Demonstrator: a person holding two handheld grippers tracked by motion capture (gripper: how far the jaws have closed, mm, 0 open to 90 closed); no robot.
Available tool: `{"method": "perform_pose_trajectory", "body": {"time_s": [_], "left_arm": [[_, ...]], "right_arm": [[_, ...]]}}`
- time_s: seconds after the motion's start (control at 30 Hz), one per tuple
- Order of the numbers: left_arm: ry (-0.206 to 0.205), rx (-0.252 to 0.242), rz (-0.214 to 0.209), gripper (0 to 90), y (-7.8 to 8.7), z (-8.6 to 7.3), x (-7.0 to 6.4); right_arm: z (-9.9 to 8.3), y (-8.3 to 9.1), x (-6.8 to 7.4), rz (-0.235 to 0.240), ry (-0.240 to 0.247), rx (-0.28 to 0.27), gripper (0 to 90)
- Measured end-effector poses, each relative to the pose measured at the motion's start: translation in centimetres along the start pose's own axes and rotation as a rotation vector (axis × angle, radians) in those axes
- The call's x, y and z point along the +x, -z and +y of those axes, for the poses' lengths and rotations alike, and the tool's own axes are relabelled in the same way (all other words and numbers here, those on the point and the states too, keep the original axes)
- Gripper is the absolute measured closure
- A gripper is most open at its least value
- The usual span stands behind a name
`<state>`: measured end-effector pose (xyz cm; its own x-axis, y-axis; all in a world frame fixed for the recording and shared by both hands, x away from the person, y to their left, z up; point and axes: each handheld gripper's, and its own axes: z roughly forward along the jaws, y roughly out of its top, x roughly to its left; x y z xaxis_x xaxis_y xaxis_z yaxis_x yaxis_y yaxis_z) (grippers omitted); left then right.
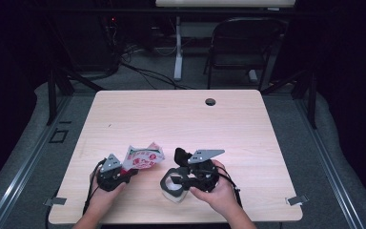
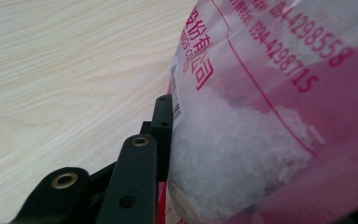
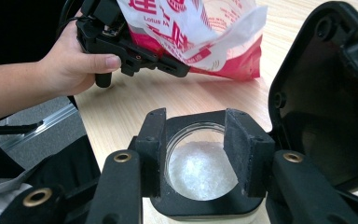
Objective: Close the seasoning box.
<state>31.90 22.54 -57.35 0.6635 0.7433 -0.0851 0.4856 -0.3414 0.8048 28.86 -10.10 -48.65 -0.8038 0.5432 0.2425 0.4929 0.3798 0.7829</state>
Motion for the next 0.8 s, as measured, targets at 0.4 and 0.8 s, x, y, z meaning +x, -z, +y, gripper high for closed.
{"method": "perform_pose_trajectory", "body": {"time_s": [0.4, 0.8], "left_arm": [[0.107, -0.032, 0.117, 72.5, 1.6, -0.1, 2.1], [0.184, -0.045, 0.268, 72.4, 2.8, -0.5, 3.8]], "right_arm": [[-0.1, 0.1, -0.2, -0.002, -0.011, -0.013, 58.5], [-0.2, 0.2, -0.3, -0.010, -0.011, -0.019, 58.3]]}}
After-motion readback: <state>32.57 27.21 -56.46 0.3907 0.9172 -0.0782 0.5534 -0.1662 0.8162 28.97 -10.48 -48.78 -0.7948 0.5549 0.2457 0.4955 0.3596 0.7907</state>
